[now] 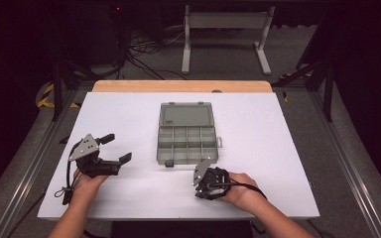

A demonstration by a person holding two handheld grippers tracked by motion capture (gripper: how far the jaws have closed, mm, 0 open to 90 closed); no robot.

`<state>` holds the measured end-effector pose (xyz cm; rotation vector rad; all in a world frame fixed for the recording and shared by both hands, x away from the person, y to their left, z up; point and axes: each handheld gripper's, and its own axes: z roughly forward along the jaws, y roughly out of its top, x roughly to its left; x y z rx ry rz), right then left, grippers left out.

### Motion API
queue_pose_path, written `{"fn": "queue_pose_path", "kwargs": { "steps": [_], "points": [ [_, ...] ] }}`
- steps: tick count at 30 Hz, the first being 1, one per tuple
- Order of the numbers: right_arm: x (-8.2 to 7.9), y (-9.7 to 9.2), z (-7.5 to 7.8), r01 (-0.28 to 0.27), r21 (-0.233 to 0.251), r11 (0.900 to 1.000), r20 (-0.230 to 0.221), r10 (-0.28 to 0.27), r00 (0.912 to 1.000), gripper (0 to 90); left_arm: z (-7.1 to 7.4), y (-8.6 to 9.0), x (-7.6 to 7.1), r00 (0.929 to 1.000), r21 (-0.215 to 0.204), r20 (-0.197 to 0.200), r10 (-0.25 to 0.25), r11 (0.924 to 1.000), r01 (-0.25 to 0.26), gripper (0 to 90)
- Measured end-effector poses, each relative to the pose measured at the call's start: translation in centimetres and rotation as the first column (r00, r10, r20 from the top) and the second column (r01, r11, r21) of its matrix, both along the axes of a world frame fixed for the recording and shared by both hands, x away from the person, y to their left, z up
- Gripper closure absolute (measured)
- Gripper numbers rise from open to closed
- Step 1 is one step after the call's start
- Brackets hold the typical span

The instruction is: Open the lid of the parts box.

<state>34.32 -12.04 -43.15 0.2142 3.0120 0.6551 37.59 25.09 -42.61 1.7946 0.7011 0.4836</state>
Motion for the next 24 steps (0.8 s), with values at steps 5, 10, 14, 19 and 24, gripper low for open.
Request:
{"fn": "queue_pose_path", "kwargs": {
  "steps": [5,10,14,19,24],
  "points": [
    [0.0,-0.2,0.5,0.004,0.018,0.9998,0.011,-0.004,0.9999,78.3,0.0,0.0,0.0,1.0000,0.000,0.000,0.001,1.0000,-0.001,6.0],
    [0.0,-0.4,1.8,0.010,0.054,0.9985,0.026,-0.011,0.9996,78.3,0.0,0.0,0.0,1.0000,0.000,0.001,0.001,1.0000,-0.001,6.0],
    [0.1,-0.5,2.8,0.020,0.077,0.9968,0.036,-0.023,0.9991,78.3,0.0,0.0,0.0,1.0000,-0.001,0.002,-0.003,1.0000,0.003,6.0],
    [0.2,-0.7,4.0,0.029,0.109,0.9936,0.050,-0.034,0.9982,78.3,0.0,0.0,0.0,1.0000,-0.002,0.002,-0.002,1.0000,0.002,6.0],
    [0.5,-0.9,4.8,0.043,0.134,0.9900,0.050,-0.050,0.9975,78.4,0.0,0.0,0.0,1.0000,-0.006,0.001,0.003,1.0000,-0.003,6.0]
  ]
}}
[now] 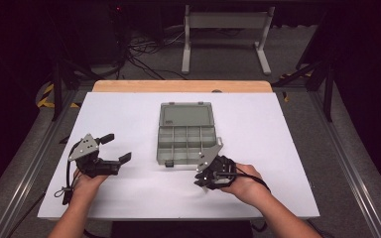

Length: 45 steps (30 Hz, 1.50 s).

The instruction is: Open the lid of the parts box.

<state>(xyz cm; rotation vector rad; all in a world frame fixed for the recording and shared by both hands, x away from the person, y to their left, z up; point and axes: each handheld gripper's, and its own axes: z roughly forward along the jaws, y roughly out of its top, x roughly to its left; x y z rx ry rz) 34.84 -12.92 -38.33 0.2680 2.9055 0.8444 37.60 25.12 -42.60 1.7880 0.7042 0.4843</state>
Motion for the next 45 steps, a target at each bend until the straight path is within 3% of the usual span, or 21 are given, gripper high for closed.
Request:
{"fn": "queue_pose_path", "kwargs": {
  "steps": [12,25,45],
  "points": [
    [0.7,0.0,1.5,0.027,0.052,0.9983,0.011,-0.028,0.9996,78.4,0.0,0.1,0.0,1.0000,-0.001,-0.007,-0.005,1.0000,0.005,6.0],
    [1.7,0.2,2.7,0.046,0.075,0.9962,0.018,-0.047,0.9987,78.4,0.0,0.1,0.0,1.0000,0.000,-0.004,-0.003,1.0000,0.003,6.0],
    [4.6,0.1,4.4,0.114,0.102,0.9883,0.049,-0.119,0.9917,78.4,0.1,0.2,0.0,1.0000,0.003,0.000,0.000,1.0000,0.000,6.0]
  ]
}}
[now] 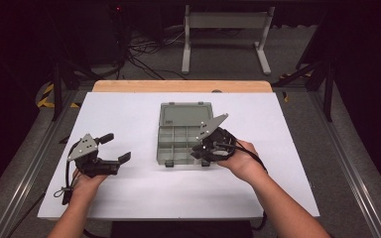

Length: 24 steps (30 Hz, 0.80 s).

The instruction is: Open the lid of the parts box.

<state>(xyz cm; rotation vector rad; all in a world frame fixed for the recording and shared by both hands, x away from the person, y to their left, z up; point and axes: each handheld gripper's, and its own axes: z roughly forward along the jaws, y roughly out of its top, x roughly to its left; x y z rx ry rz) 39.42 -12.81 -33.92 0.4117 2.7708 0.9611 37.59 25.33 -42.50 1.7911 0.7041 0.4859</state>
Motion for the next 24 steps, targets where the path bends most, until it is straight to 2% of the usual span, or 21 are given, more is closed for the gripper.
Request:
{"fn": "queue_pose_path", "kwargs": {
  "steps": [14,24],
  "points": [
    [1.7,0.3,0.5,0.031,0.010,0.9995,0.020,-0.031,0.9993,78.4,0.0,0.0,0.0,1.0000,0.000,0.001,0.000,1.0000,0.000,6.0],
    [3.1,0.9,-0.2,0.060,0.009,0.9982,0.029,-0.060,0.9978,78.4,0.0,0.0,0.0,1.0000,-0.001,0.003,0.002,1.0000,-0.002,6.0]
  ]
}}
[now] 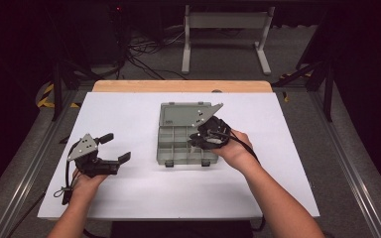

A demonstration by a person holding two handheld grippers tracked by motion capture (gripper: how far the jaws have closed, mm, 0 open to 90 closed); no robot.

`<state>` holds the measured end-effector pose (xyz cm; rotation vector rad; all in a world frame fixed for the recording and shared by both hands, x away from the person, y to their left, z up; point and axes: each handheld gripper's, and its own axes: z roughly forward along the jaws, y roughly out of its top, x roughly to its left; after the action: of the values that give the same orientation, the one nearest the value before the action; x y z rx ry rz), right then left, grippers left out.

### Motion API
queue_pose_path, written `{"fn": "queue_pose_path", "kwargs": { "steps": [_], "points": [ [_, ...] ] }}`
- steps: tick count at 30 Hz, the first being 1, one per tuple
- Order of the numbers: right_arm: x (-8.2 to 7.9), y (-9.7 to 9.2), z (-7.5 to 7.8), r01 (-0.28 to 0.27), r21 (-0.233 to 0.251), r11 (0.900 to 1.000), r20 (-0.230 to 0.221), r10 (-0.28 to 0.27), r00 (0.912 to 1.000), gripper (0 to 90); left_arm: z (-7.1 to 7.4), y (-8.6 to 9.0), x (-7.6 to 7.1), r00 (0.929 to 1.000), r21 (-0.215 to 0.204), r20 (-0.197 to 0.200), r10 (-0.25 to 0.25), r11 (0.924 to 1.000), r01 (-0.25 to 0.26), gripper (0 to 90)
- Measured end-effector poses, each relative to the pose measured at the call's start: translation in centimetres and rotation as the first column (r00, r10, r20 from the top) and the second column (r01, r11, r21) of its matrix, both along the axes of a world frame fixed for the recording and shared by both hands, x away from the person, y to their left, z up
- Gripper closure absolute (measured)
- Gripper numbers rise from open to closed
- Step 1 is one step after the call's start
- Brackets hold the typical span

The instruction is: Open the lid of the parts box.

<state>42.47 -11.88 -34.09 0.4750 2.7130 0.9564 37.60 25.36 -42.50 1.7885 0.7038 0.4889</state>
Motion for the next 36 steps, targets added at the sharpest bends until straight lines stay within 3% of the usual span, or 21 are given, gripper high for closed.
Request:
{"fn": "queue_pose_path", "kwargs": {
  "steps": [20,36],
  "points": [
    [2.2,0.6,-1.6,0.054,-0.002,0.9985,0.003,-0.054,0.9985,78.3,0.0,0.0,0.0,1.0000,0.001,-0.004,-0.005,1.0000,0.005,6.0],
    [2.9,0.5,-3.3,0.073,0.001,0.9974,-0.013,-0.072,0.9973,78.3,0.0,0.0,0.1,1.0000,0.002,-0.004,-0.004,1.0000,0.004,6.0]
  ]
}}
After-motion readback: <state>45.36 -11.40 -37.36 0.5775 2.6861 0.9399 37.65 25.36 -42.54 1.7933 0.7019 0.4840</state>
